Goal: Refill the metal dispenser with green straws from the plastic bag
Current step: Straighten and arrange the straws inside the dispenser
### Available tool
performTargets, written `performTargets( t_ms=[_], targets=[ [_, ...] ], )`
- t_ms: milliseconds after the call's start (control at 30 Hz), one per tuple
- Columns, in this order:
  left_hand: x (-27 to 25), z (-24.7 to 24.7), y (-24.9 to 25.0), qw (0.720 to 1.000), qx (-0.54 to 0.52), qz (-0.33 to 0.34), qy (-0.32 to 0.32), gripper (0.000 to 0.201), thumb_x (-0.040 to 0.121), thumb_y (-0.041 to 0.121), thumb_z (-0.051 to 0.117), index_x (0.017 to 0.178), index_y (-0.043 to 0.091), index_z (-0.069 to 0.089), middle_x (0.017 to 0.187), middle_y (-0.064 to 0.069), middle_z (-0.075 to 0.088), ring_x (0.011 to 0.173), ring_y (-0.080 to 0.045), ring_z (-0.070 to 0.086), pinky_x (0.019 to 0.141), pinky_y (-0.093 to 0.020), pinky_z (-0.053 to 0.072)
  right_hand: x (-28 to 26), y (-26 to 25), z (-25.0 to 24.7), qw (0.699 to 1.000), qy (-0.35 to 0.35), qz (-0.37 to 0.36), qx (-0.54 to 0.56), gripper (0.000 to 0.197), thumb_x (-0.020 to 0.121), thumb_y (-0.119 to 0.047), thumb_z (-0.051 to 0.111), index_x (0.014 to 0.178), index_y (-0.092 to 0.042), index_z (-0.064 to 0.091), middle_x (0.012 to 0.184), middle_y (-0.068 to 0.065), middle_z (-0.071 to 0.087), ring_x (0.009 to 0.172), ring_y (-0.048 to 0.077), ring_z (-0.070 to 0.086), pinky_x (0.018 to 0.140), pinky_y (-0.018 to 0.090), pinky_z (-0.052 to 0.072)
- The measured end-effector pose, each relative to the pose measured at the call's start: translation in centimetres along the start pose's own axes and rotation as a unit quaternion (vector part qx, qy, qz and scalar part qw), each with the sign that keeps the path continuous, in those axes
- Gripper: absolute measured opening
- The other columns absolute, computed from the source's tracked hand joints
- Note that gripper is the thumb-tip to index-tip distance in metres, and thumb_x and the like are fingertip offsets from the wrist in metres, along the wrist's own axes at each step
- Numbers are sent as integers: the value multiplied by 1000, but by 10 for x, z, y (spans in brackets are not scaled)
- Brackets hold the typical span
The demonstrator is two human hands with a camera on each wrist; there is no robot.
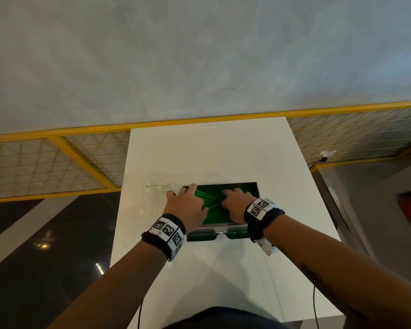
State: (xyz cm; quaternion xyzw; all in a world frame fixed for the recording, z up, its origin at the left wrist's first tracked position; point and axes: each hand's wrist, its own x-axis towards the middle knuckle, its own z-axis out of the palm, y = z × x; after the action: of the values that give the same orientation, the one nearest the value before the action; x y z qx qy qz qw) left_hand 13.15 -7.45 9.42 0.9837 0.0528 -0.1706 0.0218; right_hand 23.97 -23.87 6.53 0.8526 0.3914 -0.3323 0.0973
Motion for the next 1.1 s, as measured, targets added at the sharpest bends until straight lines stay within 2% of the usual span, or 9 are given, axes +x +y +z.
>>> performTargets(
  t_ms=[133, 233, 333, 433, 566, 700, 933, 1033, 1100],
  targets=[
    [-5, 3, -2, 1000, 17, 1, -15, 46, 101, 56, 41, 115, 24, 71, 147, -6, 49, 129, -27, 49, 105, -55, 38, 4, 1, 4, 999, -12, 0, 39, 37, 95, -15, 52, 130, -18, 65, 131, 8, 60, 121, 32, 59, 104, 51, 48],
    [-9, 7, -7, 1000, -7, 1, 8, 45, 99, 57, 46, 114, 23, 70, 150, -8, 43, 126, -29, 49, 103, -54, 41, 4, 10, 3, 998, 1, -3, 66, 42, 95, -12, 53, 135, -20, 64, 134, 8, 58, 120, 32, 60, 102, 46, 52],
    [-16, 8, -6, 1000, -20, 4, 21, 44, 100, 55, 45, 118, 21, 64, 131, -5, 55, 114, -25, 56, 99, -50, 44, 5, 16, 0, 997, -2, 16, 73, 43, 94, -14, 55, 136, -22, 63, 136, 7, 61, 122, 32, 61, 103, 45, 52],
    [-20, 10, -1, 1000, -9, 5, 12, 47, 104, 54, 39, 131, 21, 58, 115, 0, 68, 114, -26, 57, 98, -49, 43, 6, 19, -3, 998, -5, 18, 65, 36, 91, -16, 56, 124, -21, 70, 126, 7, 68, 113, 32, 66, 97, 46, 56],
    [-19, 12, -2, 1000, -17, 3, 21, 42, 109, 44, 33, 140, 25, 53, 109, 1, 73, 116, -26, 55, 96, -48, 41, 6, 23, -12, 997, 30, 30, 60, 18, 93, -19, 56, 87, -12, 72, 91, 6, 71, 85, 29, 70, 83, 43, 61],
    [-17, 11, -6, 995, -92, -24, 7, 54, 108, 40, 43, 155, 18, 28, 88, 1, 63, 104, -27, 57, 95, -48, 46, 5, 30, -15, 996, 41, 40, 64, 22, 93, -21, 58, 90, -7, 75, 89, 8, 73, 84, 29, 71, 81, 41, 61],
    [-24, 8, -2, 993, -111, -23, 29, 40, 107, 50, 36, 132, 21, 42, 76, 4, 54, 73, -24, 53, 83, -42, 50, 6, 33, -20, 996, 59, 29, 62, 25, 97, -23, 59, 100, -6, 76, 94, 11, 74, 84, 27, 71, 78, 40, 62],
    [-24, 11, -5, 988, -140, 1, 62, 40, 107, 47, 36, 131, 20, 54, 92, 0, 67, 83, -23, 62, 82, -42, 54, 9, 34, -20, 996, 59, 30, 60, 24, 97, -21, 58, 92, -4, 74, 83, 6, 67, 80, 26, 69, 79, 39, 62],
    [-24, 13, -8, 980, -187, 12, 71, 48, 106, 45, 41, 146, 18, 47, 111, -5, 71, 92, -24, 67, 83, -44, 58, 9, 34, -20, 996, 61, 36, 57, 24, 99, -20, 56, 86, -5, 70, 78, 3, 62, 74, 25, 65, 73, 35, 59]
  ],
)
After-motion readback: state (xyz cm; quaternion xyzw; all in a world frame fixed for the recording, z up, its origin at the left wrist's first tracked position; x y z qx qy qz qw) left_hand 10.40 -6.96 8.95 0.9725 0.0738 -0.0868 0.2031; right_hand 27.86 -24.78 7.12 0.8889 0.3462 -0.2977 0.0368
